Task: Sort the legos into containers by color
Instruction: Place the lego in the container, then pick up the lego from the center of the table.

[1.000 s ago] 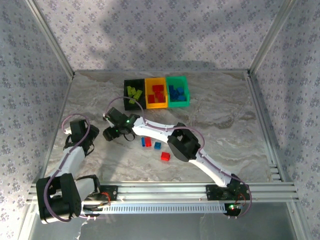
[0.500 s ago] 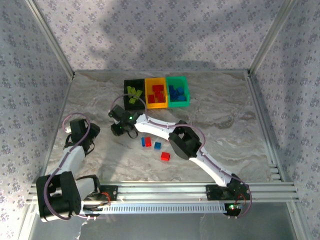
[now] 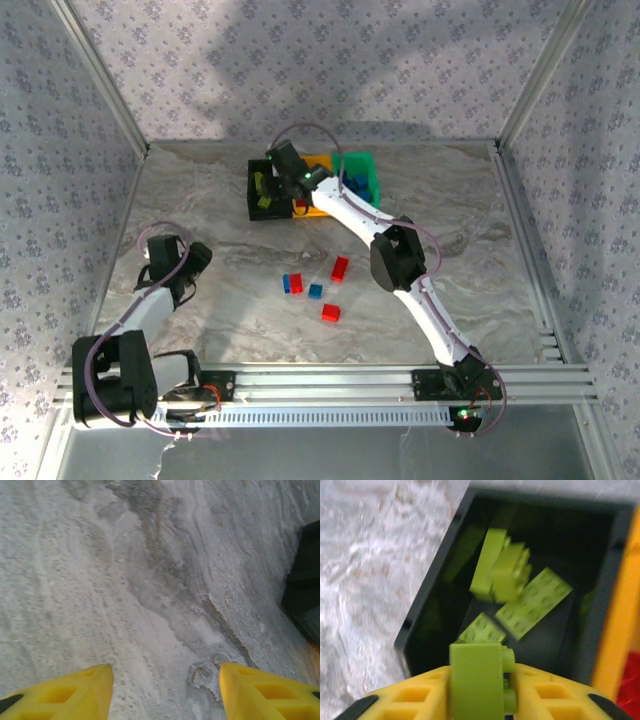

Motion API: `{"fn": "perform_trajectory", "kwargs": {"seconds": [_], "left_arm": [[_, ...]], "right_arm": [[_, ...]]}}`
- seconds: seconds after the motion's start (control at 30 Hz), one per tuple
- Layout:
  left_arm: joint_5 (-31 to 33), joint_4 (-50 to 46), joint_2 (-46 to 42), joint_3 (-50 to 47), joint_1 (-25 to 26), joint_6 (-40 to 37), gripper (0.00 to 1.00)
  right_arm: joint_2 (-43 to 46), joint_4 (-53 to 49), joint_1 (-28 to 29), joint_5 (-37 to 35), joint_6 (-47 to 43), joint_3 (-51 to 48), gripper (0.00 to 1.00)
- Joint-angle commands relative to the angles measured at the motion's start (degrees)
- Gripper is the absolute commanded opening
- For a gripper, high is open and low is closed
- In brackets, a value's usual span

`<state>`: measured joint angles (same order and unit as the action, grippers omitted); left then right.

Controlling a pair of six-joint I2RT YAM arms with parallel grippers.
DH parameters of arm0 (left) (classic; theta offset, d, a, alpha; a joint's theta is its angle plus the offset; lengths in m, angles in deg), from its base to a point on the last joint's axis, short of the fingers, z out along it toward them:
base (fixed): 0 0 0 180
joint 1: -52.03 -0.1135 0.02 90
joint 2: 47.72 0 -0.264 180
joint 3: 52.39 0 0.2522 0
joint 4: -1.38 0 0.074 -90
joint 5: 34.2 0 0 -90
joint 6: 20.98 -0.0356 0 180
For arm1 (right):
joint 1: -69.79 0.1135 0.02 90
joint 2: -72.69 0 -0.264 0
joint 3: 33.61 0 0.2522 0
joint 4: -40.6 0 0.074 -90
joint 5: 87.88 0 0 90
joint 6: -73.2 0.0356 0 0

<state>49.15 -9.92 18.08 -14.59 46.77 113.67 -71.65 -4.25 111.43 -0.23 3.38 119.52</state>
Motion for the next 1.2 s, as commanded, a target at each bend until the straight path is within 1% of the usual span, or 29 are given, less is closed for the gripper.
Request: {"fn": "perform_trajectory", "kwargs": {"seconds": [0.0, 0.1, 0.2, 0.3, 0.4, 0.5, 0.57, 0.67, 0.73, 0.83, 0.9, 0.97, 1.17], "left_arm": [[-0.17, 2.27, 0.11, 0.31, 1.57, -1.52, 0.58], [-0.12, 2.42, 0.28, 0.62, 2.37, -1.83, 0.58], [-0.50, 2.63, 0.12, 0.88, 3.09, -2.33, 0.59], [-0.57, 2.48, -0.40, 1.27, 4.33, -2.92, 0.59], [-0.22, 3.49, -0.96, 1.52, 7.08, -3.80, 0.59], [1.69, 2.39, -0.51, 3.41, 11.96, -5.58, 0.59], [1.58, -0.06, 0.39, 5.92, 14.75, -6.87, 0.60], [2.65, -3.10, 1.55, 8.76, 19.23, -8.93, 0.60], [1.95, -5.46, 2.65, 10.33, 21.90, -9.16, 0.60], [-0.66, -7.16, 4.01, 11.47, 27.42, -10.21, 0.61], [-0.83, -9.54, 5.08, 12.78, 32.19, -11.80, 0.61], [1.04, -14.07, 7.30, 15.24, 37.26, -13.76, 0.61], [3.79, -23.79, 16.14, 25.28, 48.50, -16.77, 0.62]], "right_arm": [[-3.24, -5.31, 0.59, -0.19, -0.32, 6.03, 0.52], [-1.14, -4.34, 1.15, -0.55, -0.91, 2.96, 0.54], [3.33, -1.91, 1.94, -1.29, -1.57, -4.25, 0.54], [10.16, 1.45, 2.76, -2.77, -2.48, -14.77, 0.54], [18.48, 6.14, 3.27, -3.68, -2.78, -27.36, 0.54], [27.00, 9.89, 3.19, -4.70, -2.19, -40.46, 0.54], [33.11, 12.30, 3.10, -5.54, -1.99, -49.71, 0.54], [40.71, 13.00, 2.33, -6.87, -1.89, -60.39, 0.54], [44.97, 12.99, 1.44, -7.47, -2.05, -66.63, 0.54], [50.46, 12.89, -0.66, -8.26, -2.43, -75.04, 0.54], [53.32, 14.01, -2.71, -7.37, -2.30, -79.43, 0.54], [55.84, 15.58, -5.34, -5.63, -2.17, -83.51, 0.54], [59.49, 18.73, -10.23, -4.28, -3.13, -90.07, 0.54]]}}
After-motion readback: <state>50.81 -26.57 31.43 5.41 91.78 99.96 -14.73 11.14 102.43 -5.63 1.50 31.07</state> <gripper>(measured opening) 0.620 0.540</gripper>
